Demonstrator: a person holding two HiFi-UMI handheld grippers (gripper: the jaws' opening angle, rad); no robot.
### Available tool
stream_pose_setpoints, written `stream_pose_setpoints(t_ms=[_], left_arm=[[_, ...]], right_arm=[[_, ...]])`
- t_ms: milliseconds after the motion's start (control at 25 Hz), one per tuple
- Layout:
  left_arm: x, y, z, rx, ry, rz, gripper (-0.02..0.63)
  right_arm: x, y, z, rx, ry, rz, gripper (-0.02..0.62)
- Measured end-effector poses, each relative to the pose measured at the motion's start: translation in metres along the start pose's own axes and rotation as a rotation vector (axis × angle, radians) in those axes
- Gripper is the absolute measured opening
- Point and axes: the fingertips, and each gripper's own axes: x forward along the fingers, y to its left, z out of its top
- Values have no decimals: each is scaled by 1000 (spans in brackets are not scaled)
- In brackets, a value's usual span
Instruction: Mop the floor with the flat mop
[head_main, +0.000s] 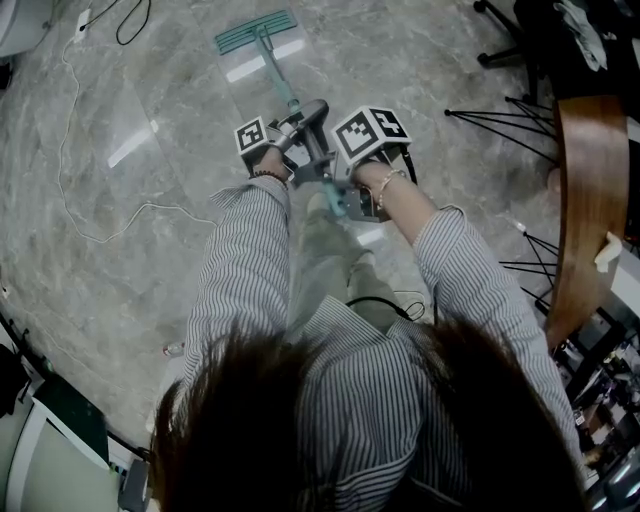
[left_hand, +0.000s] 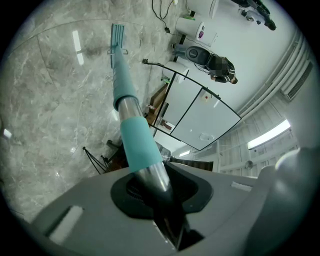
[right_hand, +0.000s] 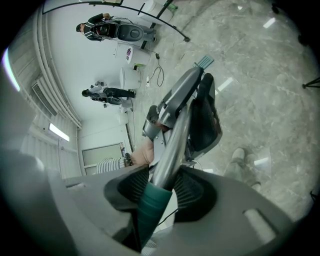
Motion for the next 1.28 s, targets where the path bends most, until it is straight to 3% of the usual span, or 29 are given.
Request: stream_pose_setpoints(t_ms=[600, 1280], left_arm=[[-17, 50, -107, 12, -30, -5, 67], [-67, 150, -275, 10, -90, -61, 66]], right_arm=[[-30, -51, -108, -25, 30, -2, 149], [-55, -147, -294, -55, 74, -27, 149]])
